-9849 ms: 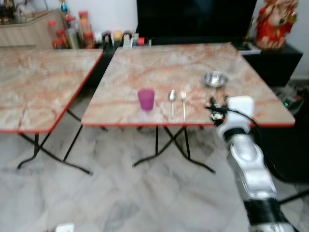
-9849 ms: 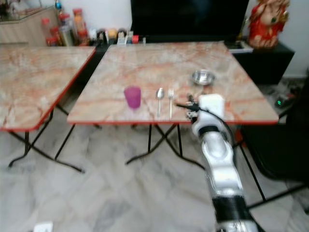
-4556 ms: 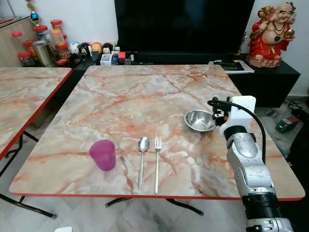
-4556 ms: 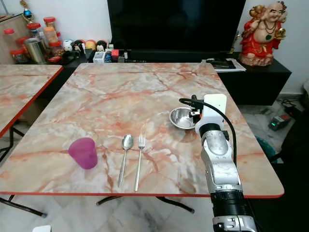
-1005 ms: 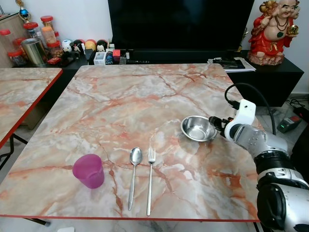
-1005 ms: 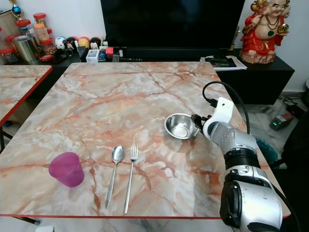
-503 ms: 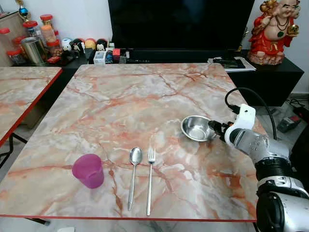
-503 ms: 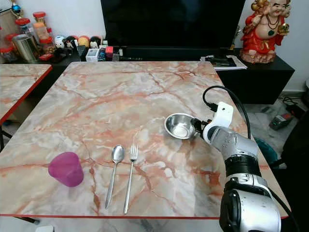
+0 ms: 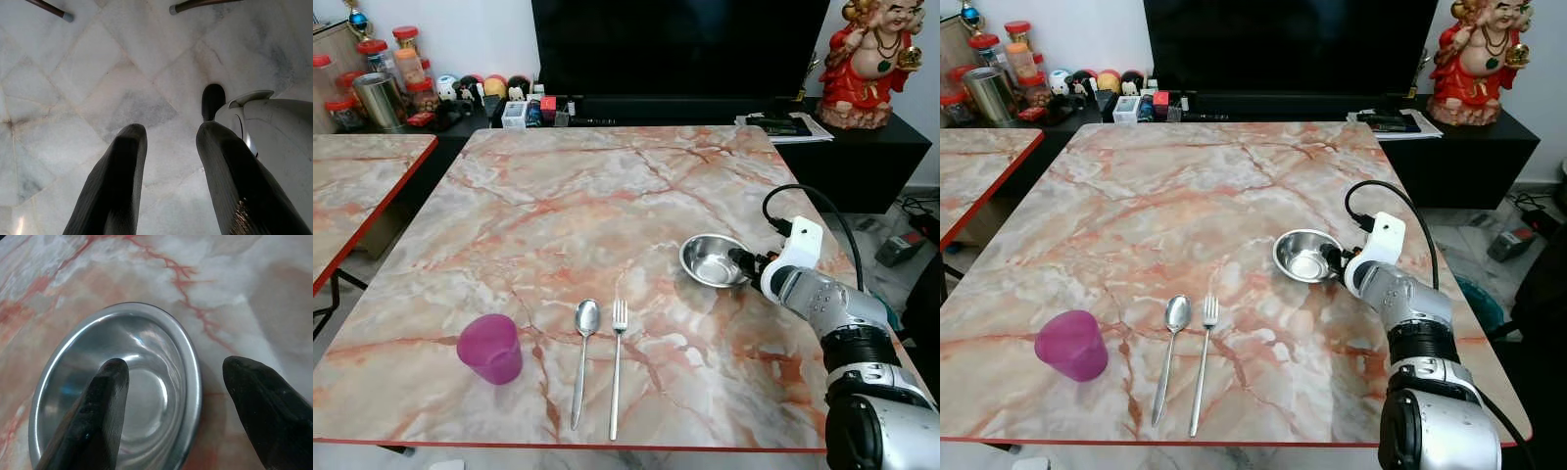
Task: Setting the table
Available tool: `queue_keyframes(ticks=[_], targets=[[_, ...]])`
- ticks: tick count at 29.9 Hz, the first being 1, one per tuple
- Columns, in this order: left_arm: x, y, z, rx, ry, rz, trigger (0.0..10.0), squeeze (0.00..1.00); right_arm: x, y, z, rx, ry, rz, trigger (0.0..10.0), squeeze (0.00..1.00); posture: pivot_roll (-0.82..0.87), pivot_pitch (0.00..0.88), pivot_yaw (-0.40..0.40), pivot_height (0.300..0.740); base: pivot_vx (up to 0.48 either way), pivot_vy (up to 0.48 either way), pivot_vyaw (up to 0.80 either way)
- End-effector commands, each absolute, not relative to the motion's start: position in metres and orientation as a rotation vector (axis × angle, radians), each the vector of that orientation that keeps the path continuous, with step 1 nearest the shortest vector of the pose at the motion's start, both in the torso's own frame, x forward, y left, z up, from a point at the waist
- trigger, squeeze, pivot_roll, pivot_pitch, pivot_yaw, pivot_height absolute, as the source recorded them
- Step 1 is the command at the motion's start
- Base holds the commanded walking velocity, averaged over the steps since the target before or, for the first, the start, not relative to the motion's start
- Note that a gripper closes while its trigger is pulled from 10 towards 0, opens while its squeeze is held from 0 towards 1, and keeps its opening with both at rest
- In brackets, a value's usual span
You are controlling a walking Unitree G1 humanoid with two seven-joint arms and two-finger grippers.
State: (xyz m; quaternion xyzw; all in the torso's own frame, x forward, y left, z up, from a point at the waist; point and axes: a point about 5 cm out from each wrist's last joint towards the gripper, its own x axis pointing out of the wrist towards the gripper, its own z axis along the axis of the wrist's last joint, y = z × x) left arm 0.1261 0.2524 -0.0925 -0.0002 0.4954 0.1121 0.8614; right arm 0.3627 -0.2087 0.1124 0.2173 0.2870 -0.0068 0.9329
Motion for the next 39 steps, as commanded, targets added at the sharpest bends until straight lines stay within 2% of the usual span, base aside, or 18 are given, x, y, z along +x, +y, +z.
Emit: queue_keyframes(ticks=[1, 5, 6, 7, 8, 9, 39], targets=[[0.1229, 0.2555, -0.0929, 0.003, 1.057, 0.247, 10.0, 0.00, 0.3660, -0.2054, 0.1161, 0.456, 0.574, -0.006, 10.0, 0.00, -0.01, 0.000, -0.007, 0.732, 0.000, 0.000, 0.00], [0.1230, 0.2555, -0.0929, 0.003, 1.058, 0.248, 10.0, 0.00, 0.3671, -0.2037, 0.1170, 0.461, 0.571, -0.002, 10.0, 0.00, -0.01, 0.000, -0.007, 0.732, 0.000, 0.000, 0.00], [0.1230, 0.2554, -0.0929, 0.002, 1.057, 0.249, 10.0, 0.00, 0.3675, -0.2031, 0.1173, 0.461, 0.570, -0.002, 8.6, 0.00, -0.01, 0.000, -0.008, 0.732, 0.000, 0.000, 0.00], [0.1230, 0.2554, -0.0929, 0.002, 1.057, 0.249, 10.0, 0.00, 0.3675, -0.2031, 0.1173, 0.461, 0.570, -0.002, 8.6, 0.00, -0.01, 0.000, -0.008, 0.732, 0.000, 0.000, 0.00], [0.1231, 0.2554, -0.0929, 0.001, 1.057, 0.250, 10.0, 0.00, 0.3677, -0.2029, 0.1174, 0.460, 0.569, -0.002, 3.4, 0.00, -0.01, 0.000, -0.008, 0.732, 0.000, 0.000, 0.00], [0.1231, 0.2554, -0.0929, 0.001, 1.057, 0.250, 10.0, 0.00, 0.3679, -0.2027, 0.1175, 0.459, 0.567, -0.003, 0.0, 0.00, -0.01, 0.000, -0.008, 0.732, 0.000, 0.000, 0.00], [0.1239, 0.2555, -0.0926, 0.000, 1.057, 0.251, 10.0, 0.00, 0.3672, -0.2015, 0.1160, 0.452, 0.575, 0.016, 0.0, 0.00, -0.01, 0.000, -0.010, 0.732, 0.000, 0.000, 0.00]])
